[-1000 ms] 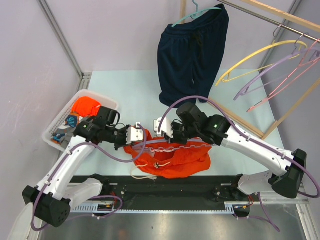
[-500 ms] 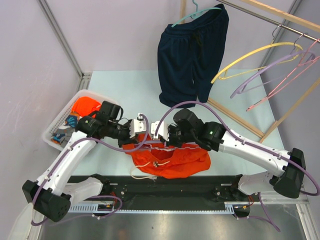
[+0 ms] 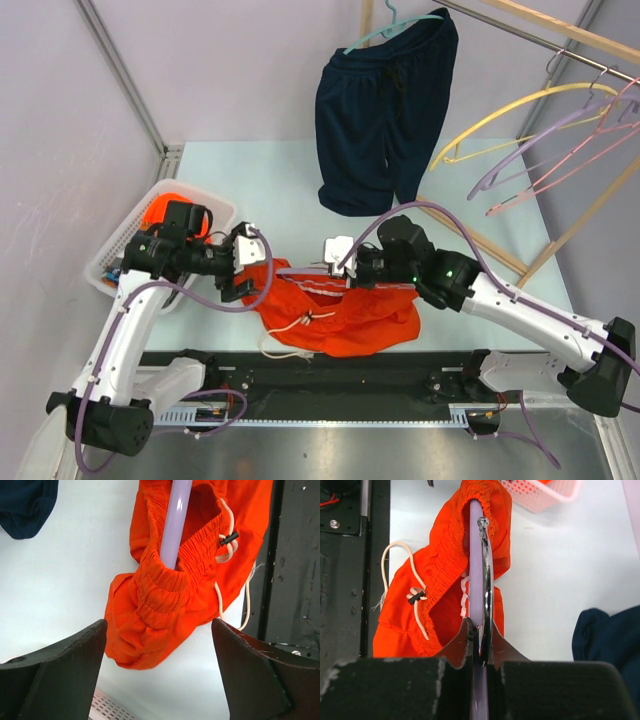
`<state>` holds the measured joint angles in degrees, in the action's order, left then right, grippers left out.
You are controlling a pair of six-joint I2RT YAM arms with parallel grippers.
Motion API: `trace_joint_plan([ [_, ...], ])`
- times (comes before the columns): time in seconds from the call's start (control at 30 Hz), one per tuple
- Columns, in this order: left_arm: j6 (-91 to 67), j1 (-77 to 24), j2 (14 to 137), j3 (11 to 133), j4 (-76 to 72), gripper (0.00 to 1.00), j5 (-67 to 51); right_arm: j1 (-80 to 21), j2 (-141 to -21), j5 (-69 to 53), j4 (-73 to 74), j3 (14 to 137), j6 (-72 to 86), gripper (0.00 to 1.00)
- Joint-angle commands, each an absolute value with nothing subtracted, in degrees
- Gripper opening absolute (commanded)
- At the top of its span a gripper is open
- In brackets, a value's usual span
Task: Place the shorts on the hanger
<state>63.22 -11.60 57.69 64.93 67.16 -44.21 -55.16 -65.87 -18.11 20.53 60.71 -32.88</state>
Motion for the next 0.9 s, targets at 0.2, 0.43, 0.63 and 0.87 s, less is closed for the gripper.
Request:
trace_joint_plan([
  [0.2,61.80,-23.98,56.78,58.02,55.90,0.60,-41.49,-56.25,-65.30,-23.38,14.85,63.81,-37.71,0.00],
  [0.43,60.99,-27.25,51.08,49.93,52.38,0.00,-39.38,-55.29,-63.29,-21.62,22.12,67.75,-29.72,0.14],
  [0.63,63.98,-27.16,46.15,46.76,52.21,0.00,-40.17,-47.38,-57.05,-24.17,28.12,69.18,-19.17,0.71],
  [0.87,68.01,-27.33,41.67,45.62,52.64,0.00,-41.40,-42.54,-54.39,-21.80,29.44,66.36,-15.92,0.84],
])
